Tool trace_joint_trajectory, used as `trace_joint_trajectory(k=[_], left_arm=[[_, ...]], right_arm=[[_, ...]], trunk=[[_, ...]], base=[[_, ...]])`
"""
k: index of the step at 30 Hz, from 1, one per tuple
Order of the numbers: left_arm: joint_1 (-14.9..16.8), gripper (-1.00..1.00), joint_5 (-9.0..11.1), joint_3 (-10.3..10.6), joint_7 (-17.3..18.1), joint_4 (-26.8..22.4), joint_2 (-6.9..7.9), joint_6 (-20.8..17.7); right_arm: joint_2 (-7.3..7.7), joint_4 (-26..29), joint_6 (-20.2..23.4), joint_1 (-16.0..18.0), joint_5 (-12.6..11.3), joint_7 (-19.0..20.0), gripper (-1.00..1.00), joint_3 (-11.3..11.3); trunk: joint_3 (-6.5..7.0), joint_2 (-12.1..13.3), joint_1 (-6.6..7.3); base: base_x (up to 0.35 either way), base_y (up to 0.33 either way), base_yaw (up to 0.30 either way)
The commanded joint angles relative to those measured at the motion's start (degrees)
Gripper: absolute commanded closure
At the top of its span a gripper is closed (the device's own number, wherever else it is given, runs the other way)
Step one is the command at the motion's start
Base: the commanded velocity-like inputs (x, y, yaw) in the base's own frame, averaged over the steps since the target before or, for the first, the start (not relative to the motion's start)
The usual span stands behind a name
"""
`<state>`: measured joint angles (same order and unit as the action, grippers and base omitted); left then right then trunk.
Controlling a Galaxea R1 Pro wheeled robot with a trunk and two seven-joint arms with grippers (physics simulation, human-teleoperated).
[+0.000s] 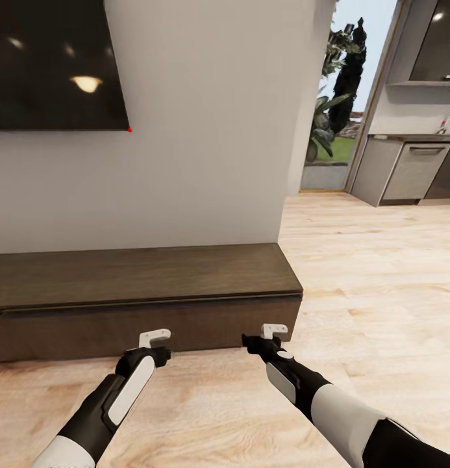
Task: Place each of the two pumpkins and all three candles from the living room inside a cabinet in the living room (use any cabinet), then make sure every cabinet is closed, and position the cauldron so it is next to a table in the living room.
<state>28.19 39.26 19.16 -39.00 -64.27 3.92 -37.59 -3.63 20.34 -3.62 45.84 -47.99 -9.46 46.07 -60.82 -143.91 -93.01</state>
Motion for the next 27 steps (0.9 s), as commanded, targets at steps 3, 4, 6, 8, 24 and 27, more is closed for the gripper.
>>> trace_joint_trajectory(k=[3, 4, 6, 8, 24, 27], left_arm=[[0.1, -1.0, 1.3, -2.2, -0.4, -0.1, -0.02, -4.8], [0.1, -1.0, 1.5, -2.4, -0.4, -0.1, -0.04, -5.1], [0.1, -1.0, 1.7, -2.5, -0.3, -0.1, -0.05, -5.2], [0.1, -1.0, 2.2, -2.5, -0.4, -0.1, -0.05, -5.3], [-0.6, -1.0, 3.1, -3.5, -0.1, 2.2, 0.07, -4.5], [-2.6, -1.0, 4.3, -3.4, 0.0, 2.8, -0.43, -4.3]], right_arm=[[0.29, 0.2, 7.0, 0.1, -0.8, -0.3, -1.0, 0.2], [0.34, 0.3, 9.1, 0.1, -0.8, -0.2, -1.0, 0.1], [0.29, 0.3, 10.1, 0.1, -0.9, -0.3, -1.0, 0.0], [0.28, 0.2, 10.7, 0.1, -1.2, -0.3, -1.0, -0.1], [0.47, -0.4, 11.0, 0.0, -7.0, -0.2, -1.0, 0.0], [0.47, -0.4, 11.1, 0.0, -7.1, -0.1, -1.0, 0.0]], trunk=[[0.62, 0.0, 0.09], [0.84, 0.0, 0.11], [1.28, 0.1, 0.16], [1.72, 0.1, 0.21], [5.27, 0.3, 0.63], [5.87, 0.3, 0.7]], base=[[0.0, 0.0, 0.0], [0.0, 0.0, 0.0], [0.0, 0.0, 0.0], [0.0, 0.0, 0.0], [-0.107, 0.0, 0.0], [-0.331, 0.0, 0.0]])
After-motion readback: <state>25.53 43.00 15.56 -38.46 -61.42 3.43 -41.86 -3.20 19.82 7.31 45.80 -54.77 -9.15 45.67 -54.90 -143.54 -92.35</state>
